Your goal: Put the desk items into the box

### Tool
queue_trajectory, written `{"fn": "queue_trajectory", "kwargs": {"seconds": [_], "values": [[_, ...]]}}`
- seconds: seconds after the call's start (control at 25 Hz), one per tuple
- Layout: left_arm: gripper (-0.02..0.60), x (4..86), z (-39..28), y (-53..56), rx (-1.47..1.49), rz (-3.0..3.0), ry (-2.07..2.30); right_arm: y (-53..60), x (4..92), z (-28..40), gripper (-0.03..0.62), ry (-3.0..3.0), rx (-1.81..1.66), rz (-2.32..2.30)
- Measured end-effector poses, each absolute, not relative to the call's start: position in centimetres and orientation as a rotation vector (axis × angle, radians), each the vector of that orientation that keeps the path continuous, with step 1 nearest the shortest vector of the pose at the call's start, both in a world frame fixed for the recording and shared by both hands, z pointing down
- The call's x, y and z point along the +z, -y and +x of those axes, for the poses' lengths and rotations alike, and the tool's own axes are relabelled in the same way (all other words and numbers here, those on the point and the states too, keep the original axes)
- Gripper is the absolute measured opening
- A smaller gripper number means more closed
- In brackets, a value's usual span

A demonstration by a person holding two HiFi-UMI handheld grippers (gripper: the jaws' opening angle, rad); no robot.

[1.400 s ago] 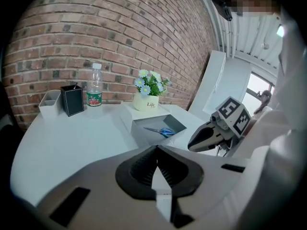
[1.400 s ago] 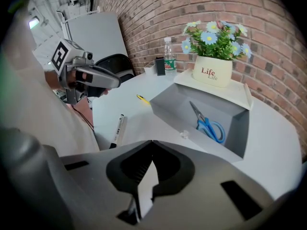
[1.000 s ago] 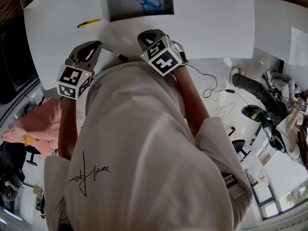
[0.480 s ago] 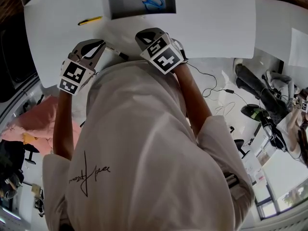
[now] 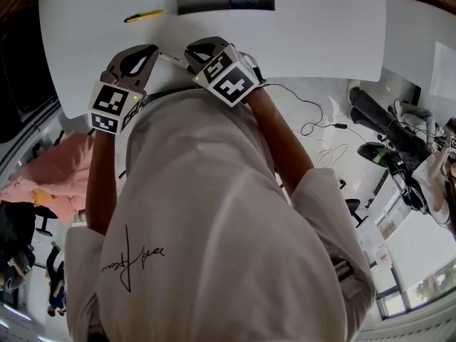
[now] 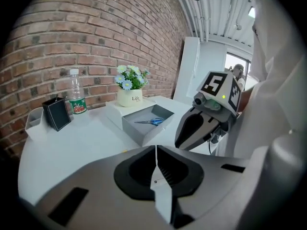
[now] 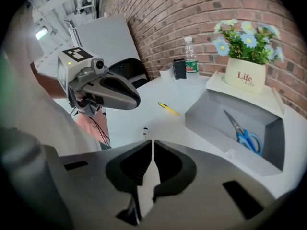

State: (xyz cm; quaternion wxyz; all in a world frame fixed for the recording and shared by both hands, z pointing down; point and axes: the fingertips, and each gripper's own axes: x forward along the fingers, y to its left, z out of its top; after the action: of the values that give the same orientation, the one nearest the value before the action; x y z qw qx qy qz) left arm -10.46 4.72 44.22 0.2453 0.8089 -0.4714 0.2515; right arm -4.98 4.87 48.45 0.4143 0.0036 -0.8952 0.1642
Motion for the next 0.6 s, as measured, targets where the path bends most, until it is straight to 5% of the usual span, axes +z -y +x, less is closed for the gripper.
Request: {"fn": "queue_trajectory", "kwargs": {"seconds": [0.6], "values": [[0.006,44.2,-14.0,-9.8,0.556,2.036,1.392,-8.5,50.9,-6.7,0.031,2.162,0.397,0.102]]}}
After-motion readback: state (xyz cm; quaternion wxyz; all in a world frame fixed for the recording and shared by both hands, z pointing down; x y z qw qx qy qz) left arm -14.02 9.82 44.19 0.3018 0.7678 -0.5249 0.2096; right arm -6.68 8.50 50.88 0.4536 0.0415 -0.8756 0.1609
